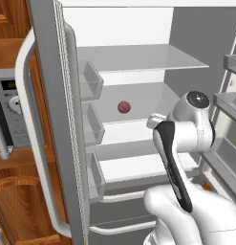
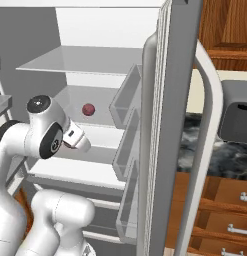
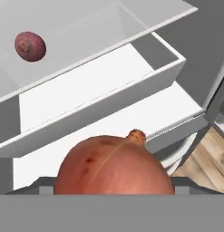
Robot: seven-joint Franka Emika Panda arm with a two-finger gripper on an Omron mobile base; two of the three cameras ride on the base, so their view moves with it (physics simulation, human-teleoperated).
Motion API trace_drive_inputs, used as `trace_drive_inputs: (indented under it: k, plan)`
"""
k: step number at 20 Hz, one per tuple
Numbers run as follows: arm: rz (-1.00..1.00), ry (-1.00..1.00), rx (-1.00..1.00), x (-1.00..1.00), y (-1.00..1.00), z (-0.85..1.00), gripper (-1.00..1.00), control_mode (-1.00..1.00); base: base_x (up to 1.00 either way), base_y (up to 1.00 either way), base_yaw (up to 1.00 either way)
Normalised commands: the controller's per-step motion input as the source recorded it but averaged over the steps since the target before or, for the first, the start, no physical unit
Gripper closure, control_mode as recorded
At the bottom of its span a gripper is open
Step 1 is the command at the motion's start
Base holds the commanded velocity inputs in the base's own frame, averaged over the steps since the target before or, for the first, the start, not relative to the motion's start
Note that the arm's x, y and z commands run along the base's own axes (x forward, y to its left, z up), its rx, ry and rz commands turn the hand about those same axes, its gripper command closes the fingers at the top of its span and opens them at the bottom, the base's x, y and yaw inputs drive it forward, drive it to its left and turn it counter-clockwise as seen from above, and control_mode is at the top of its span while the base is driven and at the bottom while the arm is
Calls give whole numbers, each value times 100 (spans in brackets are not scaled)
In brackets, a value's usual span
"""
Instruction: Grab the onions from the fridge, place them in the blender, close the lid, and turn on the blender to create a marinade.
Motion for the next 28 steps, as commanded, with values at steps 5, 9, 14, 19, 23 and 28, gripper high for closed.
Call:
trace_drive_inputs:
  k: [5,9,14,19,23,28]
  plan:
    - [-1,2,0,-31,10,-4,100,100,-60,13,-18]
    - [0,0,0,0,0,0,100,100,-100,26,-55]
    - [0,0,0,0,0,0,100,100,-100,21,-66]
    - [0,0,0,0,0,0,100,100,-92,10,-77]
    - [0,0,0,0,0,0,100,100,-76,0,-79]
    - [0,0,0,0,0,0,100,100,-24,0,-94]
